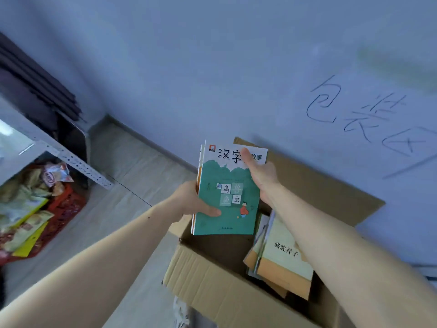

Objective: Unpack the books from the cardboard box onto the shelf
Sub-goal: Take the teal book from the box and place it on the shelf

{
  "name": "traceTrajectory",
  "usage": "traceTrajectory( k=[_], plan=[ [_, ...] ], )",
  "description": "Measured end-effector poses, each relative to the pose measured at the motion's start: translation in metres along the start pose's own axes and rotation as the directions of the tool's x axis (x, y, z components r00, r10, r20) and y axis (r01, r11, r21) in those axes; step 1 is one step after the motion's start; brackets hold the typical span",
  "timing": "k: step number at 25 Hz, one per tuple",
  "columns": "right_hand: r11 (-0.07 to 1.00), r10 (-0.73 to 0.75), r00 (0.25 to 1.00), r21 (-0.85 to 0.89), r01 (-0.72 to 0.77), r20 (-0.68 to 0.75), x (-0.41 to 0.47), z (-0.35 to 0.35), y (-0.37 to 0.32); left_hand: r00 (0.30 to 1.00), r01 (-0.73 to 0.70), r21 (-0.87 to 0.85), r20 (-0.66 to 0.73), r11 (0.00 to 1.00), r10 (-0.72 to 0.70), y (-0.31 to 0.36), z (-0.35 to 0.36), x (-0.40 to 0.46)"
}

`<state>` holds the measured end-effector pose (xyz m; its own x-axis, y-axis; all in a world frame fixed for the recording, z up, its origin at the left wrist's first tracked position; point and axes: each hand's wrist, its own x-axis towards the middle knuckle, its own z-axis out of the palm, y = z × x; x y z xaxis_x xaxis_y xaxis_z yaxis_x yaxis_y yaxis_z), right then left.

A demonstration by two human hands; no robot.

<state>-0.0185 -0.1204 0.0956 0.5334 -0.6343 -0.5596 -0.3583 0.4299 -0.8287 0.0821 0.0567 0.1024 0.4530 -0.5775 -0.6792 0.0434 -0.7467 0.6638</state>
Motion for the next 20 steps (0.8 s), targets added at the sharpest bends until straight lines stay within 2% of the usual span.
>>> traceTrajectory(
  k=[5,9,15,20],
  plan=[
    [0.984,-0.177,0.976,0.051,0.171,0.126,-0.087,0.07,-0.113,0.981,-0.108,0.041,-0.16,0.993,0.113,0.049,-0.09,-0.116],
    [0.954,-0.3,0.906,0.11,0.279,0.3,-0.153,0.156,-0.182,0.912,-0.205,0.022,-0.359,0.979,0.199,0.047,-0.169,-0.212],
    [0.901,-0.422,0.752,0.142,0.409,0.506,-0.27,0.317,-0.236,0.821,-0.354,-0.081,-0.504,0.932,0.268,-0.013,-0.277,-0.355],
    [0.87,-0.459,0.614,0.186,0.457,0.642,-0.369,0.468,-0.234,0.734,-0.372,-0.065,-0.631,0.926,0.251,-0.099,-0.364,-0.469]
  ],
)
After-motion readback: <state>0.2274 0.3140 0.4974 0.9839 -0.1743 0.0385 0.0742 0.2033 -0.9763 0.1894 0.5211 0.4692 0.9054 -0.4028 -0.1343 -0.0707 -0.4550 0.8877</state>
